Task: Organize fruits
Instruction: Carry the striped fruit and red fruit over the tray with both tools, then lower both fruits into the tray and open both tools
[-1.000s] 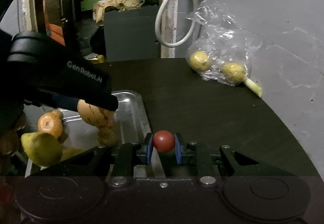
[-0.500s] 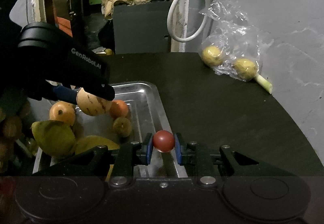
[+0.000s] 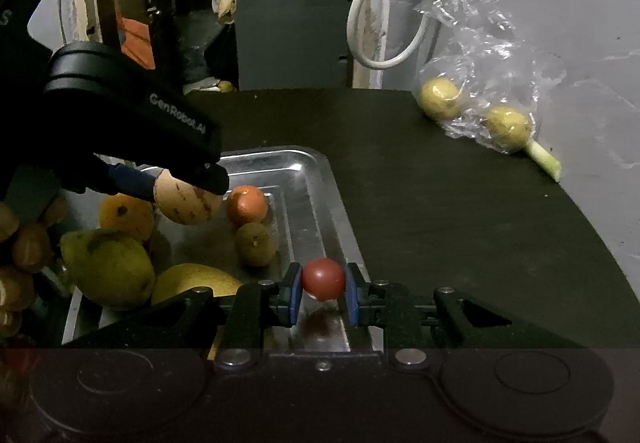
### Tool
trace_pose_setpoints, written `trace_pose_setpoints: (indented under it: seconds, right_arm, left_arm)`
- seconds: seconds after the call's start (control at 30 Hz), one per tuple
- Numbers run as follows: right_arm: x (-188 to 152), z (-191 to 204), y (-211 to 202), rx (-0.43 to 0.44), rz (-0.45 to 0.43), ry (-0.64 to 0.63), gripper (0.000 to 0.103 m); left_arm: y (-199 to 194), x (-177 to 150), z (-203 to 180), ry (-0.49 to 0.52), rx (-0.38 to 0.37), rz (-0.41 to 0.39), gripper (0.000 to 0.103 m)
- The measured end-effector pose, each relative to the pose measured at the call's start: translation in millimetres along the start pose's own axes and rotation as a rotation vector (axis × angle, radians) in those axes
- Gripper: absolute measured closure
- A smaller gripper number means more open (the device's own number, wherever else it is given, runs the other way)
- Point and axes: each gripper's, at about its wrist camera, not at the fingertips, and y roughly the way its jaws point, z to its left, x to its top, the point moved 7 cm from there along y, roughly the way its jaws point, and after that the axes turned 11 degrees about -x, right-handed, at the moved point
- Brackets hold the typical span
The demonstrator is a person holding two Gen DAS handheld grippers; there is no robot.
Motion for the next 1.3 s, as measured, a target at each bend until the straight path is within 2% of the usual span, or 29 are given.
trace_pose_setpoints:
  seconds: [0.7, 0.97, 1.17, 1.3]
  right_arm:
    - [7.9, 5.0, 10.4, 0.018, -0.002, 0.006, 0.076]
    - [6.9, 3.6, 10.5, 0.016, 0.000, 0.004, 0.062]
    - [5.9, 0.0, 6.3, 0.015, -0.013, 0.005, 0.050]
    - [7.8, -3.4, 2.2, 0.011, -0.024, 0.013, 0.041]
  left_arm:
    - [10.8, 5.9, 10.7, 0.004, 0.007, 0.013, 0.049]
    - [8.6, 6.3, 9.2, -0.006, 0.001, 0.009, 0.049]
    - [6.9, 6.1, 8.9, -0.012, 0.004, 0.005, 0.044]
    - [4.3, 5.8, 6.2, -0.014, 0.004, -0.001, 0.037]
